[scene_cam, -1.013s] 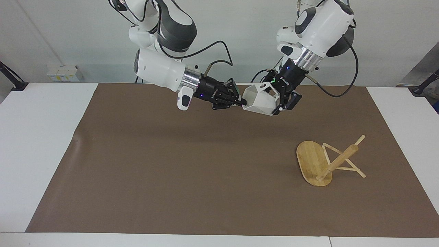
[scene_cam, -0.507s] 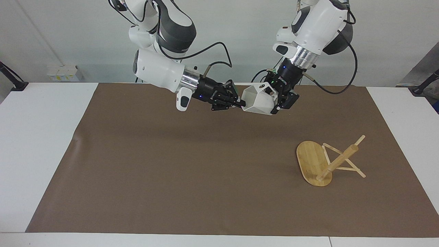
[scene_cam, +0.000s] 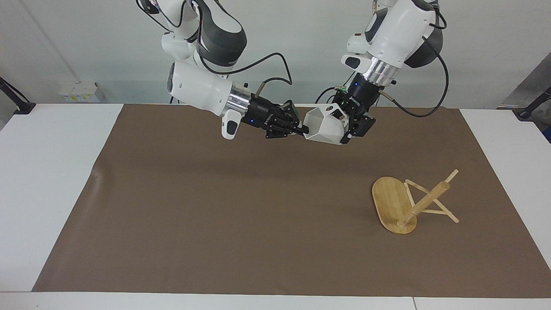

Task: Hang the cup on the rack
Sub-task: 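Grasp the cup with the left gripper while the right gripper releases, then move the cup onto the rack peg while the right gripper withdraws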

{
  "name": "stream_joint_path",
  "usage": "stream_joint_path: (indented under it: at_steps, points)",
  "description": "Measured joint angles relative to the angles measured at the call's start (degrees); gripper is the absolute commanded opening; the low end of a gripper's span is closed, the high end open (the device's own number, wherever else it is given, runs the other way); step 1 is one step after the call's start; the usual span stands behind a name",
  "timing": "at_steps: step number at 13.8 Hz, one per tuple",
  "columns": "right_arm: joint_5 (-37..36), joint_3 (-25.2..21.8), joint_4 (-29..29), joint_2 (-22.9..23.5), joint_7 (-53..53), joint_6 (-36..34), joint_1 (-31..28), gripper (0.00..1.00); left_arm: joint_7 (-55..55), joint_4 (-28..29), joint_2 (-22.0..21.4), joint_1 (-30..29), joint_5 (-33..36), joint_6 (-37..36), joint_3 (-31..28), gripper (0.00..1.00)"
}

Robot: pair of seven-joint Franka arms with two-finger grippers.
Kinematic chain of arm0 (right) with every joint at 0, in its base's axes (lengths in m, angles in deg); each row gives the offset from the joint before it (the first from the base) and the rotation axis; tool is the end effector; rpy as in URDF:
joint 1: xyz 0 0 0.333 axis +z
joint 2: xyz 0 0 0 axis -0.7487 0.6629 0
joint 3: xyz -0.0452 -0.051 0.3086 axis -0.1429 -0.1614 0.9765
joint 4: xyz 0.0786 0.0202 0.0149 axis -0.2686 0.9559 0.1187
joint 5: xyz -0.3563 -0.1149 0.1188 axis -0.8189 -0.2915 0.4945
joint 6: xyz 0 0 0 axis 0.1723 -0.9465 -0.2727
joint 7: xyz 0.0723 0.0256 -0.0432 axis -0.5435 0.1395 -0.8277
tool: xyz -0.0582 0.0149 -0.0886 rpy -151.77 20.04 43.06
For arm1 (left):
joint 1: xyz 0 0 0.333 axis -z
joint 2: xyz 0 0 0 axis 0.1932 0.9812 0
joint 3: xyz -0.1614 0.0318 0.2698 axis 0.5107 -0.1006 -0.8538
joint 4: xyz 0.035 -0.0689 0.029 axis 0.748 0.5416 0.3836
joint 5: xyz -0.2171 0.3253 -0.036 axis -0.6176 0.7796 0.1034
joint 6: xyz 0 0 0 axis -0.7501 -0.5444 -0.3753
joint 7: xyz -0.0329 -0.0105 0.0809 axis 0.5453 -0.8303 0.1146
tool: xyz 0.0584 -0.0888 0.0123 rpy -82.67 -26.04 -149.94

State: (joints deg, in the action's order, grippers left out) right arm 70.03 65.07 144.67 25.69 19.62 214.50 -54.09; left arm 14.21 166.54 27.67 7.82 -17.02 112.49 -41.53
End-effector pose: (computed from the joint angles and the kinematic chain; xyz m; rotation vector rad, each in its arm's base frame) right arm 0.5909 0.2880 0.5447 -2.0607 0.0183 -0.0719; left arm 0.5206 -0.2544 0.5966 2.3343 -1.7559 0.7084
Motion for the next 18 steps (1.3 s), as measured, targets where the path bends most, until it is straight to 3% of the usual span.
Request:
stream_joint_path:
  at_steps: [4, 6, 7, 14, 18]
  points:
    - [0.0, 0.14, -0.06, -0.1, 0.3, 0.0, 0.02, 0.61, -5.73, 0.01, 0.27, -0.08, 0.2, 0.18, -0.17, 0.0]
    - [0.0, 0.11, -0.07, -0.06, 0.31, 0.28, 0.01, 0.82, -9.81, 0.05, 0.24, -0.16, 0.25, 0.03, -0.2, 0.0]
    - [0.0, -0.02, -0.05, 0.04, 0.31, 0.63, 0.0, 0.97, -11.66, 0.07, 0.17, -0.21, 0.28, -0.08, -0.2, 0.0]
    - [-3.01, -4.39, -0.05, 0.02, 0.31, 0.68, -0.13, 1.0, -31.01, 0.45, 0.32, -6.1, 3.23, -3.17, -1.1, 0.0]
    - [-21.3, -8.92, 0.2, 0.06, 0.33, 0.68, -0.33, 1.0, -34.4, 0.76, 0.7, -9.54, 3.52, -4.76, -1.21, 0.0]
